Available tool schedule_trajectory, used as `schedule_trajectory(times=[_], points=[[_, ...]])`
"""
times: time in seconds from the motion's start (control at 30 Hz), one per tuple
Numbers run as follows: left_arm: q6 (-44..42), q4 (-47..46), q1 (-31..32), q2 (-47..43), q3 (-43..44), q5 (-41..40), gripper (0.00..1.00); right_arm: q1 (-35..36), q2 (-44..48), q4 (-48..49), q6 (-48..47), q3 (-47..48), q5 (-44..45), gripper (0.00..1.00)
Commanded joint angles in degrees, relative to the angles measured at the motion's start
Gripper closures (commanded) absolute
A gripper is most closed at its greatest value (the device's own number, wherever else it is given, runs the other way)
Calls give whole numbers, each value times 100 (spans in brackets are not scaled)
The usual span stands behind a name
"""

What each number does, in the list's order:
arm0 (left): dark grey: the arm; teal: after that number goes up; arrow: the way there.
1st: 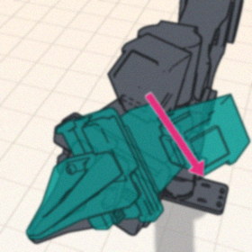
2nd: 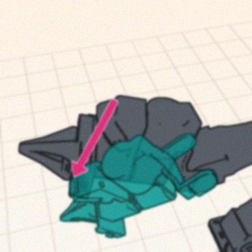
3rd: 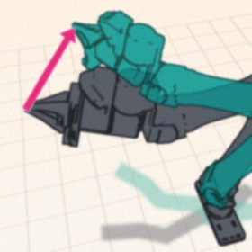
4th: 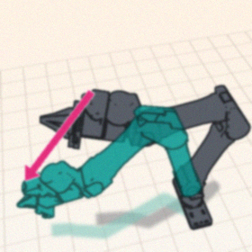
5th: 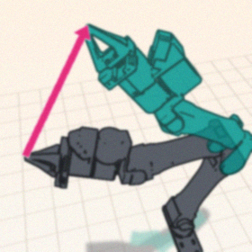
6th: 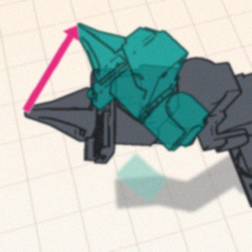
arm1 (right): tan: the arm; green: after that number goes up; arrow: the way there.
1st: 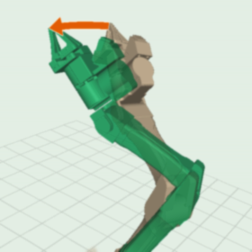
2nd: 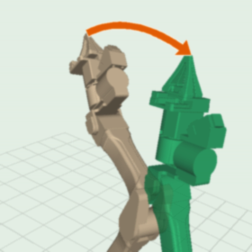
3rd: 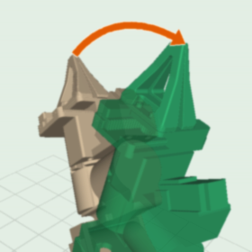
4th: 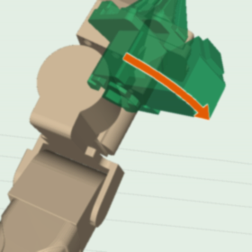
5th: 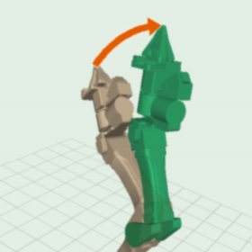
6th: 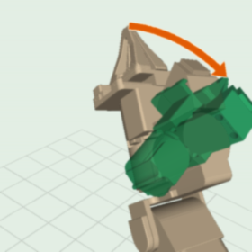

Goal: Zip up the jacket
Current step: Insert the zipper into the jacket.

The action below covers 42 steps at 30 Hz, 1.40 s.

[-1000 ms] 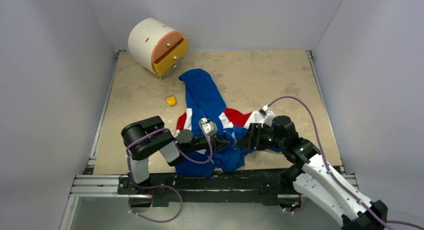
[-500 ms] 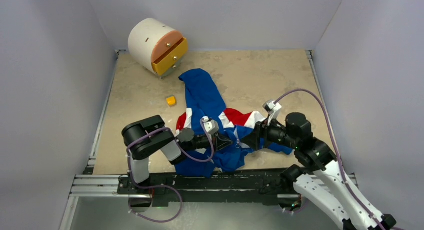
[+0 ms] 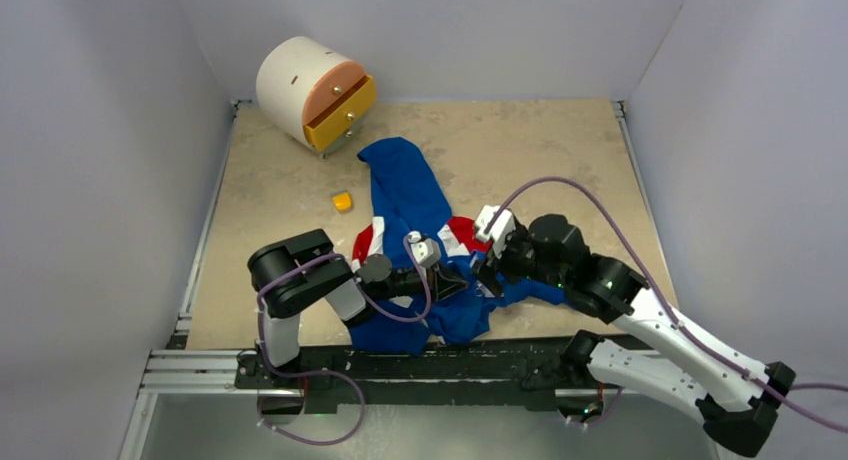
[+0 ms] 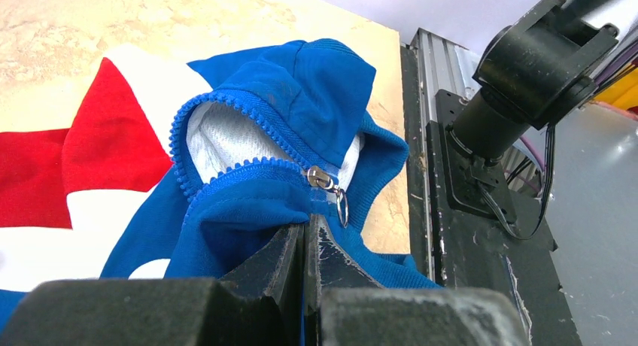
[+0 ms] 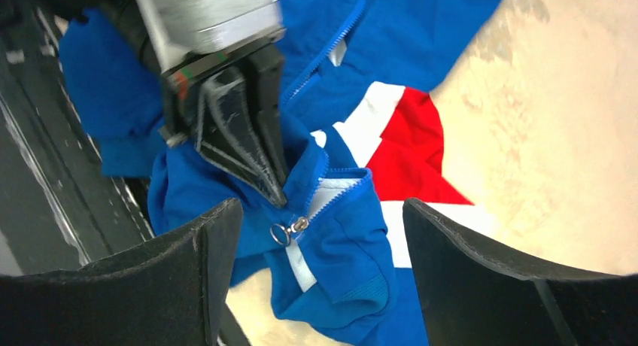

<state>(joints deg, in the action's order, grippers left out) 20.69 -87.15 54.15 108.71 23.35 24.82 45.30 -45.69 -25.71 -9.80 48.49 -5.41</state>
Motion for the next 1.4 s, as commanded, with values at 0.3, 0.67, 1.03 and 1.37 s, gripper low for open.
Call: schedule_trajectory(times=[0.3, 0.67, 1.03, 1.37], points=[[144, -144, 40, -133, -6, 30, 100, 1594, 998, 72, -2393, -1541, 1043, 30], [135, -47, 41, -255, -46, 40, 100, 2144, 1524, 610, -3218, -2323, 563, 46], [120, -30, 39, -358, -103, 52, 100, 2154, 984, 1028, -3591, -2533, 123, 56], [159, -38, 42, -306, -77, 102, 100, 2147, 752, 1259, -3546, -2699, 530, 61]])
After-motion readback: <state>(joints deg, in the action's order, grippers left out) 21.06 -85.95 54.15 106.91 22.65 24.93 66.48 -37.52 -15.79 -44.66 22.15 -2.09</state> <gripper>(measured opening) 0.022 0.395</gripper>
